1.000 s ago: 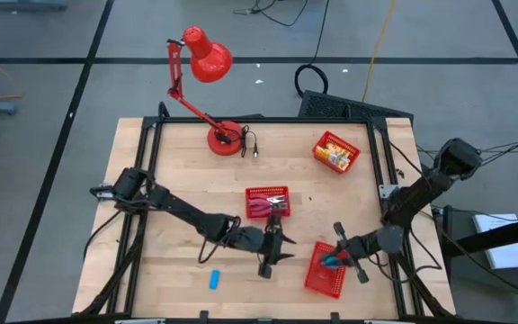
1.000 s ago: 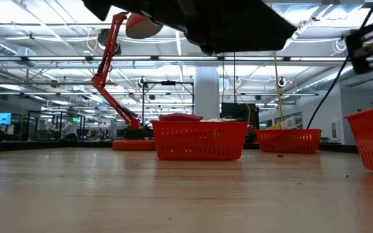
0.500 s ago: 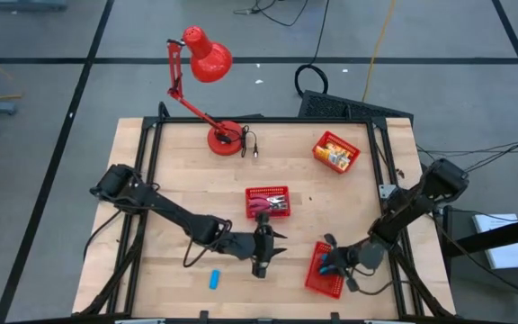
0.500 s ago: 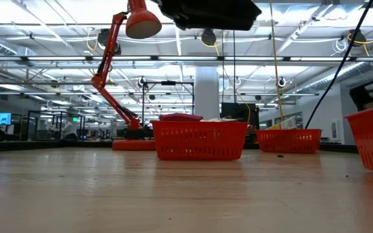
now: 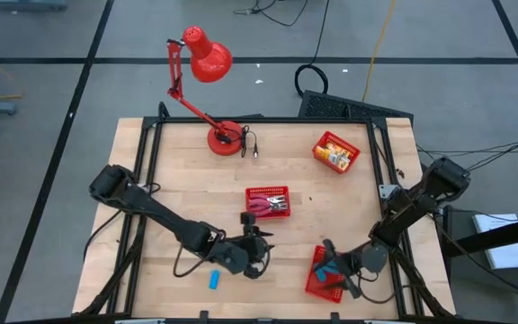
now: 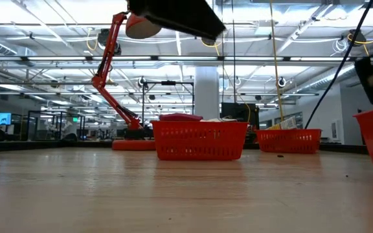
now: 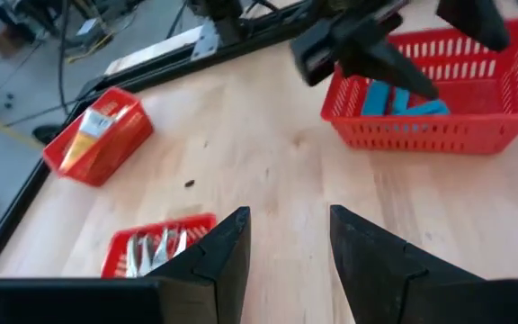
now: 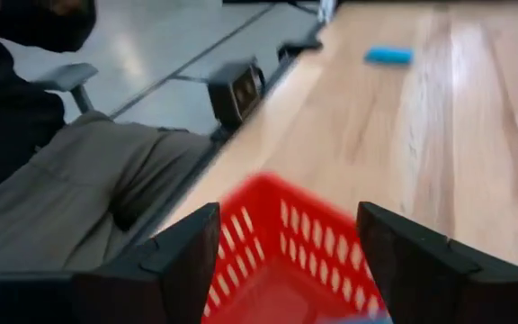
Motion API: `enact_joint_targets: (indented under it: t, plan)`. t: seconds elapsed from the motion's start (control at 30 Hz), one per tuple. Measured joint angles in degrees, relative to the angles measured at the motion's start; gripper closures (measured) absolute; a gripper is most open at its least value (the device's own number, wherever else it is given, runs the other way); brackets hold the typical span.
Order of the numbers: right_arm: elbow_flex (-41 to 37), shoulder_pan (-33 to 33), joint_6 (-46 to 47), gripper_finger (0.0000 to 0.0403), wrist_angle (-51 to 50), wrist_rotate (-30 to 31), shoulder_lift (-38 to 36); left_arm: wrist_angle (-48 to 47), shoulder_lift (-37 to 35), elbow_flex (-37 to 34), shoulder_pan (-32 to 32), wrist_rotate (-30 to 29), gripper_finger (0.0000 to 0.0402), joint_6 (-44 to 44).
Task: Pick & Place School Supplies
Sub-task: Put the blue eraser into the bottom red bin
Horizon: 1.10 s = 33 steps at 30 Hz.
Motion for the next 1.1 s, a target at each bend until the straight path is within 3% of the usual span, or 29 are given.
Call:
enact_joint_targets:
  t: [0.13, 0.27, 0.5, 0.6, 0.77, 0.93, 1.1]
  plan:
    - [1.81, -0.11, -5.27, 0.0149, -3.17, 0.32, -3.34, -8.42, -3.72, 0.0, -1.97, -2.51, 0.0247, -8.13]
    - [3.8, -0.11, -9.56, 0.0149, -9.9, 2.97, -8.01, -21.32, -6.73, 0.02, -4.63, -0.96, 0.0247, -22.69]
    - [4.42, -0.13, -13.08, 0.0148, -18.52, 4.82, -15.92, -42.4, -6.4, 0.02, -9.17, 19.15, 0.0241, -55.92]
    - [4.41, -0.13, -13.35, 0.0145, -21.84, 4.91, -18.78, -43.99, -6.21, 0.0, -11.52, 25.25, 0.0222, -65.48]
    - [4.42, -0.11, -13.08, 0.0145, -25.98, 4.9, -21.94, -42.38, -6.23, 0.02, -14.08, 30.42, 0.0182, -77.21]
    - [4.38, 1.1, -11.93, 0.0144, -29.45, 4.91, -22.72, -42.15, -4.77, 0.0, -14.27, 31.28, 0.0152, -85.23]
    - [4.38, 2.52, -11.8, 0.0145, -31.75, 4.92, -22.7, -39.86, -1.21, 0.0, -12.13, 31.7, 0.014, -86.83]
